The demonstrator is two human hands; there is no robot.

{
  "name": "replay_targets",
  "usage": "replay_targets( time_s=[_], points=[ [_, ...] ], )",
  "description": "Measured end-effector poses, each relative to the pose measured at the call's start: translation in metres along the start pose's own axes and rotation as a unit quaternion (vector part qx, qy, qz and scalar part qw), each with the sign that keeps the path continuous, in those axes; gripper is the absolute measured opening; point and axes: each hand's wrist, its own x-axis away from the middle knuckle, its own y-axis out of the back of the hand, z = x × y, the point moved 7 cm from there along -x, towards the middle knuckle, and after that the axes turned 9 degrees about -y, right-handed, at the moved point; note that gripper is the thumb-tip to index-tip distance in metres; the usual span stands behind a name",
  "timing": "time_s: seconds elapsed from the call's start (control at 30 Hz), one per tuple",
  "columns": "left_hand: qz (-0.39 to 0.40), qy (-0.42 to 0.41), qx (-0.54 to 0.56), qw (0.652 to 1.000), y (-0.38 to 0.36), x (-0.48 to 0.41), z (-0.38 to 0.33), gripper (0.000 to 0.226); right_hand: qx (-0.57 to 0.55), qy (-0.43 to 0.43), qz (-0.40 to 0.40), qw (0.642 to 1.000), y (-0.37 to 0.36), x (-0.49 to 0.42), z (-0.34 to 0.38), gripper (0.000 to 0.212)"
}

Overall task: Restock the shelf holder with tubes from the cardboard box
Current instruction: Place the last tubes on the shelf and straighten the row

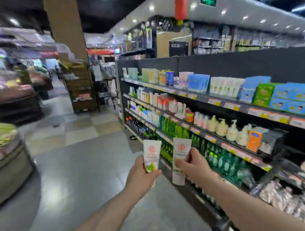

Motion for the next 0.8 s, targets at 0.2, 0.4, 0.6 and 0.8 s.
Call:
replay_targets(
  time_s=[0.2,0.4,0.6,0.8],
  points=[
    [-0.037,0.004,0.044,0.998,0.063,-0.04,0.037,0.038,0.0,0.019,0.027,0.999,-0.066,-0.018,0.052,0.023],
    [-0.029,0.004,0.073,0.997,0.074,-0.084,0.051,0.041,0.013,0.024,0.022,0.999,-0.085,-0.06,0.077,0.023],
    [-0.033,-0.009,0.047,0.998,0.085,-0.154,0.068,0.039,-0.002,0.03,0.034,0.999,-0.114,-0.138,0.093,0.021],
    [-0.007,-0.035,0.051,0.998,0.049,-0.265,0.055,0.034,-0.007,0.025,0.041,0.999,-0.107,-0.248,0.108,0.026]
  ],
)
